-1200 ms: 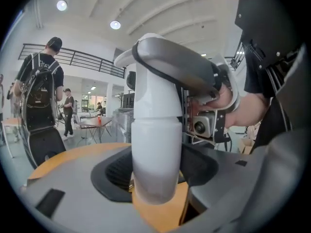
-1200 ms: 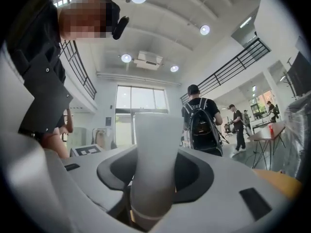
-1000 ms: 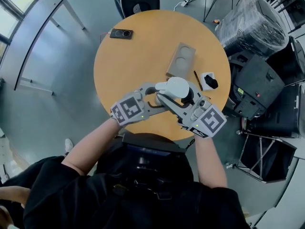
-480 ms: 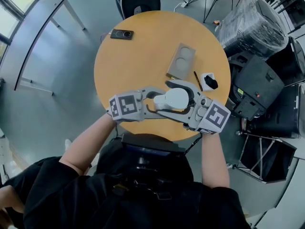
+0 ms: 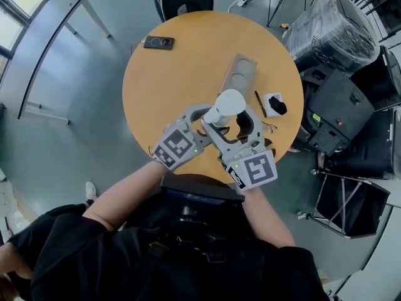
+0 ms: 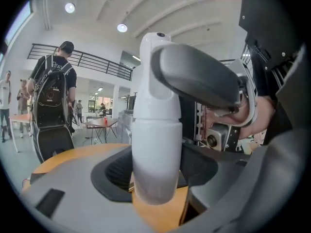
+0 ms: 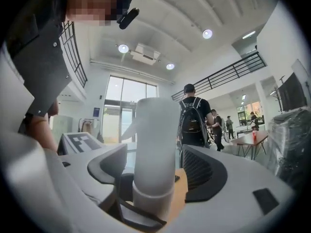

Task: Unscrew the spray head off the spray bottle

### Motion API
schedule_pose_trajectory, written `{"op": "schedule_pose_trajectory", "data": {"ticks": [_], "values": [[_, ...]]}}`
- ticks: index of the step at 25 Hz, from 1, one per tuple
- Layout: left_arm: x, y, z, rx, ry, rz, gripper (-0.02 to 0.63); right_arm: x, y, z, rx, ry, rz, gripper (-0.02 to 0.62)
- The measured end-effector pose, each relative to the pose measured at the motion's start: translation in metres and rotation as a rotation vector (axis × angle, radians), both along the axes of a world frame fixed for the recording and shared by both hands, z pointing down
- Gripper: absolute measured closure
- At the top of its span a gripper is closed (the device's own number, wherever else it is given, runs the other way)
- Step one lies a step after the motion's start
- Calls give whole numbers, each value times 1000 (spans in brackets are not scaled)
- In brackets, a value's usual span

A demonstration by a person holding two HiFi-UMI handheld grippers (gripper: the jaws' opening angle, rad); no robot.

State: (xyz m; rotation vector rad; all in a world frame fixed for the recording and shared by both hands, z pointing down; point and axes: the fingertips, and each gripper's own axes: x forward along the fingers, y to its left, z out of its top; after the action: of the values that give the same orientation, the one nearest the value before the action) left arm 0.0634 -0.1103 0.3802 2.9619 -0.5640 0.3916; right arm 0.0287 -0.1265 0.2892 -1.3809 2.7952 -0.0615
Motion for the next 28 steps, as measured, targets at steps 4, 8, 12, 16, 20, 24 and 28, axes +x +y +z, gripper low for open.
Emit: {"op": "schedule_pose_trajectory", "data": {"ticks": [4, 8, 12, 16, 20, 24, 28], "values": [[-7, -8, 4, 33, -23, -51, 304, -5, -17, 9, -39, 11, 45, 281], [-9, -2, 3, 17, 9, 17, 304, -14, -10, 5, -28, -34, -92, 334], [-9, 23, -7, -24, 85, 229, 304, -21, 14, -8, 13, -63, -327, 336], [-11, 38, -21, -24, 125, 375, 304, -23, 31, -21, 63, -72, -498, 336], [-15, 42, -23, 0, 122, 386, 305, -26, 36, -39, 68, -106, -565, 336], [-15, 43, -18, 2, 122, 351, 304, -23, 37, -55, 65, -78, -573, 336], [-15, 44, -15, 12, 129, 324, 305, -19, 38, -68, 73, -73, -578, 336]]}}
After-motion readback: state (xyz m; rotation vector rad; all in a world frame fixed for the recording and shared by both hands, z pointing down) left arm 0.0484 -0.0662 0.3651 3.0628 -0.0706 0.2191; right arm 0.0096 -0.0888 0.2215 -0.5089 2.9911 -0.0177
